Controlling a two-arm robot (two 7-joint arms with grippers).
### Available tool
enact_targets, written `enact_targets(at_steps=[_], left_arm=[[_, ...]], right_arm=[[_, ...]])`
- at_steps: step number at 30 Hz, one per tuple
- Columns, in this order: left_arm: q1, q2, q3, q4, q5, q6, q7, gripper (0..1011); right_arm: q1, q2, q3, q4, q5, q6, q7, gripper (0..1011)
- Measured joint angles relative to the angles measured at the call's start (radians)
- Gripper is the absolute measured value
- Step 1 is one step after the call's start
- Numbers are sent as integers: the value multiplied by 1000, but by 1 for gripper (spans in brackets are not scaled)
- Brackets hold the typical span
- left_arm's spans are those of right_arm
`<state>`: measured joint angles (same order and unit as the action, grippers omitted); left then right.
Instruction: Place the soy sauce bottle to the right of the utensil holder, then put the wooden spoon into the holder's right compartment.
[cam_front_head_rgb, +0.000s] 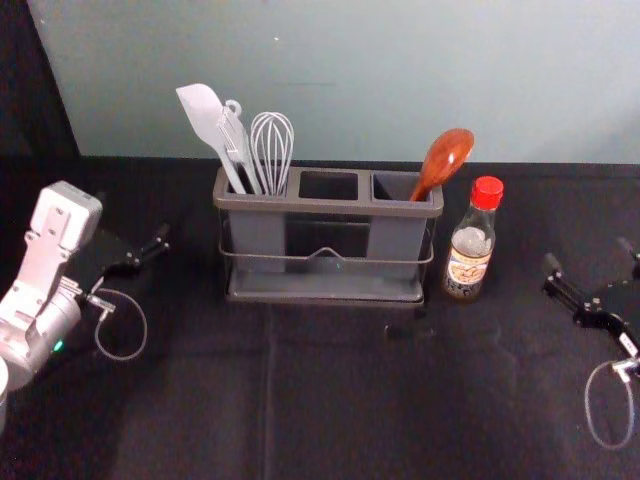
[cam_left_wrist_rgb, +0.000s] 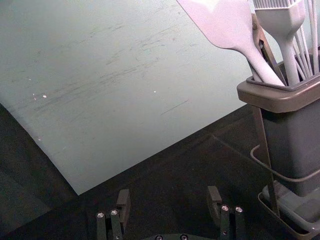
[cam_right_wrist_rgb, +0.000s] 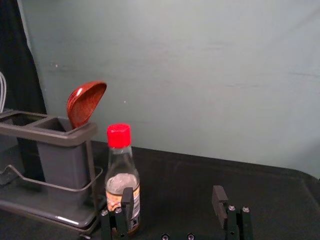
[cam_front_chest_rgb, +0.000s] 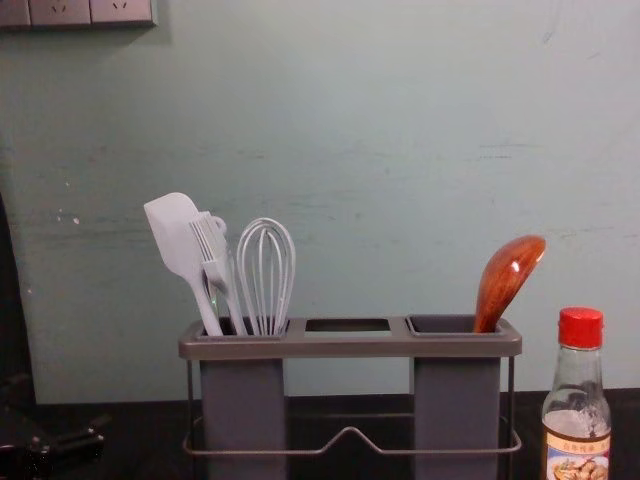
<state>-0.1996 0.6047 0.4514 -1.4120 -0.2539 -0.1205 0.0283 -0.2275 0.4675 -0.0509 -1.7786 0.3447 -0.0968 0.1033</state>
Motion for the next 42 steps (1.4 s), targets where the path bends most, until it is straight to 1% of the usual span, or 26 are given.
enact_targets(at_steps=[5, 11, 19, 42], left_arm=[[0, 0, 0, 0, 0, 0, 0, 1005], [0, 0, 0, 0, 0, 0, 0, 1005], [0, 0, 0, 0, 0, 0, 0, 1005], [0, 0, 0, 0, 0, 0, 0, 1005]], right_arm=[[-1, -22, -8, 18, -24, -11, 3, 1002], [-4, -41, -8, 29, -47, -15, 5, 1002], [-1, -58, -5, 40, -64, -10, 17, 1002], [-1, -57, -6, 40, -63, -9, 17, 1002]])
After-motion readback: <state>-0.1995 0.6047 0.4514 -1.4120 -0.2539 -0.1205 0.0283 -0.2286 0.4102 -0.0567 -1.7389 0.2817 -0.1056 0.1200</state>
